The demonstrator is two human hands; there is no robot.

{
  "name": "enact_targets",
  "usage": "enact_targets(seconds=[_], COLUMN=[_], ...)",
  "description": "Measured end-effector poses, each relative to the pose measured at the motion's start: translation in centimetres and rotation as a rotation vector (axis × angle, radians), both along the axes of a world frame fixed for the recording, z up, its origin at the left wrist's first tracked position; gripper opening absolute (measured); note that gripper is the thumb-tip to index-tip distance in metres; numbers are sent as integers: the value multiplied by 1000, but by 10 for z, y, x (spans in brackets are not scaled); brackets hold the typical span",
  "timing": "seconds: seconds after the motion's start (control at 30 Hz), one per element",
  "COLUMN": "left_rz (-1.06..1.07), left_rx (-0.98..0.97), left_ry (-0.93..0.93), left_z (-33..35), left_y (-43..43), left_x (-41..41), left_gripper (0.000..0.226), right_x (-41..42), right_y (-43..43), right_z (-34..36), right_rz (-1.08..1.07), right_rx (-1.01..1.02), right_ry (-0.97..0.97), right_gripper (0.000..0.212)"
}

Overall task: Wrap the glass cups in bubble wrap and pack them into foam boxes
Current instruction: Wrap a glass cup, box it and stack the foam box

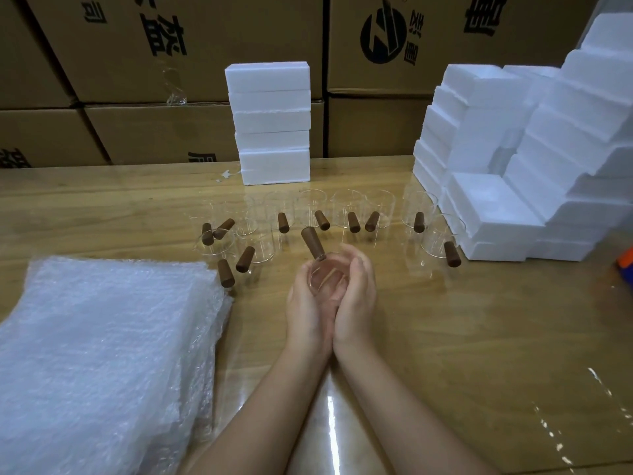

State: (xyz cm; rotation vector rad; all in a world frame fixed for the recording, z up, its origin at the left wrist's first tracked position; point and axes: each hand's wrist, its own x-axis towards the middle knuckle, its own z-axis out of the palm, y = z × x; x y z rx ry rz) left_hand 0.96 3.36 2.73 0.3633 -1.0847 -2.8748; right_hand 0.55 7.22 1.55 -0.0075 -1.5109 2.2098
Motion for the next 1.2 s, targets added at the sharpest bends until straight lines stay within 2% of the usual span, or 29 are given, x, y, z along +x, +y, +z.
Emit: enact_targets(seconds=[0.07,0.17,0.27,0.33,0.4,0.5,0.6,0.7,0.8,0.9,1.0,1.1,1.2], left_rz=[-95,-126,-132,-169,-208,-187,-182,-247,-399,-420,-430,-381,-157], left_rx=[144,193,124,29,-72,-169,-285,-462,-616,-550,-591,-644,-624], left_ry=[-36,-66,-61,-57,-60,-84,-97,-115,-121,-111,-113,-122,-76], left_z=[0,-1,-2,1,3,2,3,2,1,0,0,0,4], left_y=[-5,-14,-19,-22,-25,-28,-33,-34,-34,-32,-26,-22,-24], left_x=[-1,-5,-8,-8,-10,-12,-13,-12,-8,-8,-5,-3,-4], left_gripper=[24,33,46,41,39,45,36,27,32,39,25,36,20], right_x=[-1,-1,-1,1,2,2,2,1,-3,-5,-4,-4,-6], right_y=[1,2,6,11,16,23,27,31,35,33,33,35,34], right_z=[2,5,6,5,7,10,14,16,16,18,15,13,16], right_rz=[35,120,125,76,131,360,518,503,461,393,294,331,405], right_rx=[28,80,232,370,409,269,139,68,50,-16,-121,-234,-297], right_ry=[-11,-34,-80,-88,-60,0,-43,-102,-116,-155,-237,-286,-288], right_gripper=[26,29,28,22,28,39,33,21,4,21,53,55,53])
